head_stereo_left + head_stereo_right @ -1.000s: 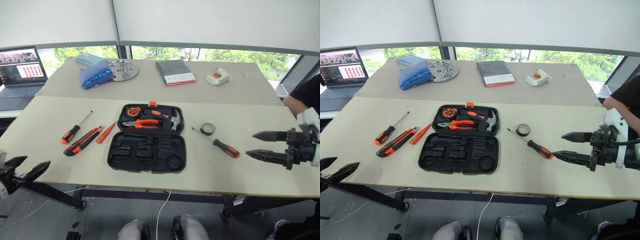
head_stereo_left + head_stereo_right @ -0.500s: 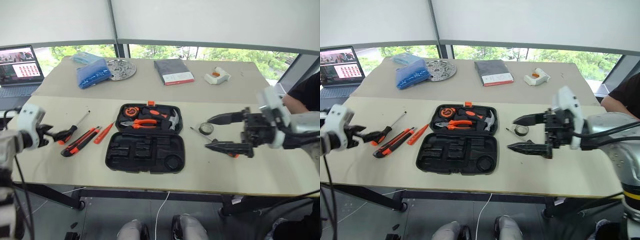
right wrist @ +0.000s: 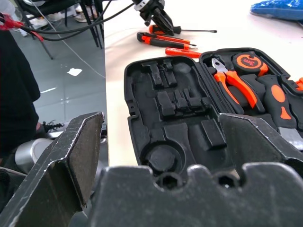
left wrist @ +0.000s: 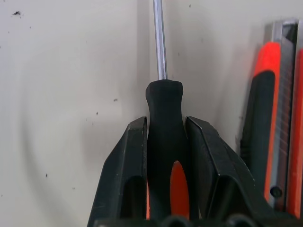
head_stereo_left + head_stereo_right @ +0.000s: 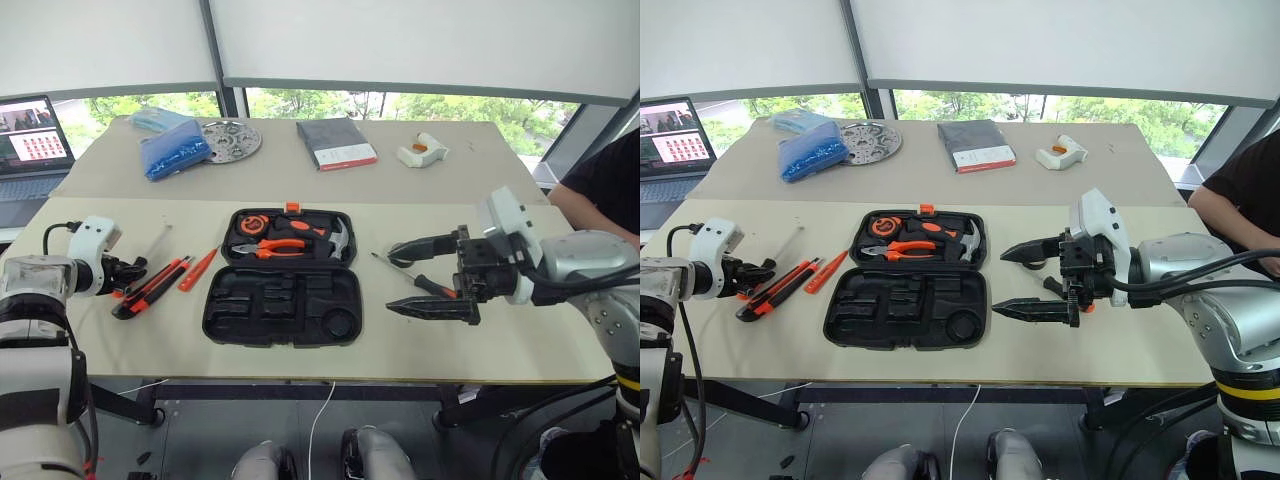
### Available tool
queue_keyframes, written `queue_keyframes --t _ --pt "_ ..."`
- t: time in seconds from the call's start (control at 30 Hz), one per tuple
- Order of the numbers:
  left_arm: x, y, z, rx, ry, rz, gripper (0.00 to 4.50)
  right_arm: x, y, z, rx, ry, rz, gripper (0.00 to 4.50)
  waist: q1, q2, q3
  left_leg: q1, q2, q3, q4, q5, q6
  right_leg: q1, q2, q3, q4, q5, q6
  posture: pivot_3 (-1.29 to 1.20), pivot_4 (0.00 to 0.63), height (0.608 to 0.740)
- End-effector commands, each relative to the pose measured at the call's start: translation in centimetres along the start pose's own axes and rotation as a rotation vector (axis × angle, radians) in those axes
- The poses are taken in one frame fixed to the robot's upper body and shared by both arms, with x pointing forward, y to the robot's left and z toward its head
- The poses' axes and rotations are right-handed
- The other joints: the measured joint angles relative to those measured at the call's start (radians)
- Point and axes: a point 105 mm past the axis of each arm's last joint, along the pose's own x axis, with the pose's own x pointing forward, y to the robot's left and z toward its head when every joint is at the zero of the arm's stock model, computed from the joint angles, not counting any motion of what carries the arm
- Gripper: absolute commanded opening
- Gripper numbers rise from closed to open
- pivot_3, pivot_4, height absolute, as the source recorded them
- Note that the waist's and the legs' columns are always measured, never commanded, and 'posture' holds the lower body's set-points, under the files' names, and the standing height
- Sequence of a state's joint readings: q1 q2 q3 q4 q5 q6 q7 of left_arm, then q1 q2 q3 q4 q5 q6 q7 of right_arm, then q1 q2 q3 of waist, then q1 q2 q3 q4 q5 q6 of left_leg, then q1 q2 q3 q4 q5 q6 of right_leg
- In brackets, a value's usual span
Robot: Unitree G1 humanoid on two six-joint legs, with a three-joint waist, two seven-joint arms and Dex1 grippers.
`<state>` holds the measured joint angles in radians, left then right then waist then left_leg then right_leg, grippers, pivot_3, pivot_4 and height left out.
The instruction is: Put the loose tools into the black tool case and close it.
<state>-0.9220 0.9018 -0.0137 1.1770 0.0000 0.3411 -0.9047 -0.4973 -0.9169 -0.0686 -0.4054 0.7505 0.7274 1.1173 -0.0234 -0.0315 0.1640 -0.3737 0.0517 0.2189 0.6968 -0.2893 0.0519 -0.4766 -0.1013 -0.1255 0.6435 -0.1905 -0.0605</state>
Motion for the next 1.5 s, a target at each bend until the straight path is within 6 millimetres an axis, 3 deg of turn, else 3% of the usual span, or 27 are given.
queue_keyframes --t 0.03,0.07,0.13,0.2,0.3,0.4,0.57,0.87,1.23,1.3,1.33,1.43,1.5 --pt "-2.4 1.9 3.7 0.003 -0.164 0.059 0.78 -1.0 -0.1 0.6 -0.037 0.005 -0.052 4.5 0.0 -0.001 0.001 0.0 0.0 0.0 0.0 0.0 0.0 0.0 0.0 0.0 0.001 0.0 0.0 0.0 0.15 0.718" --pt "-3.1 1.2 6.4 0.044 -0.264 0.004 0.78 -1.2 0.1 0.3 -0.024 0.015 -0.053 4.5 0.003 -0.004 0.002 0.0 0.0 0.0 0.0 0.0 0.0 -0.001 -0.001 0.0 0.002 0.0 0.0 0.0 0.15 0.718" --pt "-4.5 -2.0 10.8 0.253 -0.415 -0.176 0.78 -1.7 0.7 -0.3 0.004 0.034 -0.051 4.5 0.013 -0.009 0.003 -0.007 0.0 -0.001 0.003 0.0 0.001 -0.007 -0.001 -0.002 0.004 0.0 -0.001 0.0 0.15 0.718" --pt "-4.8 -5.5 12.3 0.432 -0.441 -0.352 0.78 -2.0 0.9 -0.8 0.009 0.055 -0.069 4.5 0.025 -0.009 0.003 -0.019 0.0 -0.003 0.013 0.002 0.003 -0.015 -0.003 -0.008 0.007 0.003 -0.006 0.0 0.15 0.718" --pt "-4.3 -10.0 12.1 0.601 -0.378 -0.576 0.78 -2.1 0.6 -1.6 0.007 0.081 -0.122 4.5 0.026 -0.008 0.002 -0.021 -0.003 -0.003 0.018 0.004 0.008 -0.015 -0.008 -0.008 0.012 0.004 -0.008 0.0 0.15 0.718" --pt "-2.9 -13.9 11.6 0.774 -0.302 -0.699 0.78 -2.2 0.2 -2.3 0.015 0.097 -0.182 4.5 0.025 -0.008 0.002 -0.021 -0.003 -0.003 0.02 0.003 0.009 -0.014 -0.009 -0.008 0.012 0.0 0.001 0.0 0.15 0.718" --pt "-0.6 -18.1 10.8 0.918 -0.236 -0.812 0.78 -2.1 0.0 -3.2 0.028 0.113 -0.245 4.5 0.013 -0.009 0.002 -0.025 -0.001 -0.006 0.026 0.003 0.01 -0.015 -0.005 -0.008 0.014 0.0 0.002 0.0 0.15 0.718" --pt "1.2 -19.7 10.1 1.005 -0.192 -0.845 0.78 -1.5 -0.5 -3.9 0.027 0.119 -0.294 4.5 0.011 -0.009 0.002 -0.025 -0.001 -0.008 0.026 0.004 0.012 -0.015 -0.004 -0.008 0.014 0.0 0.002 0.0 0.15 0.718" --pt "2.0 -20.4 10.4 1.02 -0.194 -0.84 0.78 0.1 -0.2 -2.0 -0.021 0.065 -0.22 4.5 0.012 -0.009 0.002 -0.031 -0.001 -0.014 0.032 0.002 0.016 -0.015 -0.005 -0.014 0.014 0.001 0.002 0.0 0.15 0.718" --pt "1.8 -20.5 11.0 1.024 -0.213 -0.832 1.8 0.8 -0.3 -1.7 -0.026 0.049 -0.202 4.5 0.012 -0.009 0.002 -0.032 -0.001 -0.015 0.033 0.002 0.016 -0.015 -0.006 -0.015 0.014 0.001 0.002 0.0 0.15 0.718" --pt "1.7 -20.6 11.3 1.021 -0.224 -0.828 2.01 1.1 -0.3 -1.6 -0.028 0.044 -0.195 4.5 0.012 -0.009 0.002 -0.032 -0.001 -0.015 0.033 0.002 0.016 -0.014 -0.006 -0.015 0.014 0.001 0.002 0.0 0.15 0.718" --pt "1.1 -20.7 12.2 0.999 -0.257 -0.839 3.22 1.8 -0.3 -1.5 -0.03 0.035 -0.175 4.5 0.012 -0.009 0.002 -0.033 -0.002 -0.016 0.034 0.002 0.017 -0.014 -0.007 -0.018 0.014 0.001 0.002 0.0 0.15 0.718" --pt "0.8 -20.8 12.5 0.983 -0.271 -0.848 3.22 2.1 -0.4 -1.5 -0.031 0.032 -0.168 4.5 0.013 -0.009 0.002 -0.033 -0.002 -0.017 0.034 0.003 0.017 -0.014 -0.007 -0.019 0.014 0.001 0.002 0.0 0.15 0.718"
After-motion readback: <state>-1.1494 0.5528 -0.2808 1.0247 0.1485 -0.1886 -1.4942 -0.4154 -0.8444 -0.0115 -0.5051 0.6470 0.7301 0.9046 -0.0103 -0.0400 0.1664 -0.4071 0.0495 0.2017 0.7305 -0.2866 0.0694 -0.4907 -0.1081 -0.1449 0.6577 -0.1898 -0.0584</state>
